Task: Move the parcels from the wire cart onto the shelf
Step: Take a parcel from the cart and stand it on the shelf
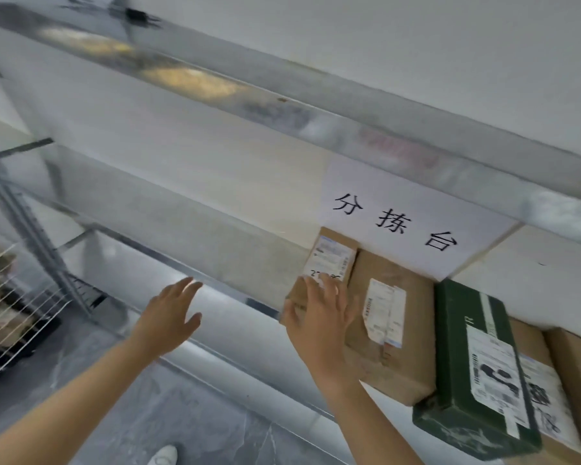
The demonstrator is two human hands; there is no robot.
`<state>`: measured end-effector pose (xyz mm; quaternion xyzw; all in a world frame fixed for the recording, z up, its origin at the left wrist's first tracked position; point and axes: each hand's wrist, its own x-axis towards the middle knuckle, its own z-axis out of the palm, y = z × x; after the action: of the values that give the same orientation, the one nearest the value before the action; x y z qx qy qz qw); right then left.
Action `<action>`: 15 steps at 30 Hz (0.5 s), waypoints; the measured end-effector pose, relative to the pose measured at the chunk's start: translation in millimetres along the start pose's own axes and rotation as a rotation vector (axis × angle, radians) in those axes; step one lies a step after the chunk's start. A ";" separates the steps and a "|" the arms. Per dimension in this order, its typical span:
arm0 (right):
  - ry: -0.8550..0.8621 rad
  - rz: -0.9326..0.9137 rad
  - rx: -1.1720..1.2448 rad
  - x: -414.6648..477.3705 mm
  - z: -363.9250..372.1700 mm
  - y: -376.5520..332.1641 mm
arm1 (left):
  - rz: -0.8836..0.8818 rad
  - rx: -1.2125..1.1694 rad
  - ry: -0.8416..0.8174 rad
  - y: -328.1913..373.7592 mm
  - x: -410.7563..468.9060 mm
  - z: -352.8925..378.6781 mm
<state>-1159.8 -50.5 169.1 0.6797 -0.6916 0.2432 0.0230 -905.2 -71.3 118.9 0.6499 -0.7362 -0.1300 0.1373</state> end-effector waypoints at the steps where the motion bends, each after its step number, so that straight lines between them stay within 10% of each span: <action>1: 0.052 -0.090 0.071 2.1 3.3 -10.5 | -0.030 0.051 0.030 -8.6 -6.5 -9.0; 5: 0.031 -0.270 0.438 9.4 13.2 -58.7 | -0.168 0.233 0.179 -44.7 -35.2 -45.6; 15: -0.250 -0.579 0.325 31.3 69.3 -158.1 | -0.537 0.416 0.276 -131.0 -107.4 -99.3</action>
<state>-991.1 -98.4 167.6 0.8667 -0.4202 0.2486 -0.1022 -735.0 18.1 159.1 0.8454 -0.5246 0.0801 0.0610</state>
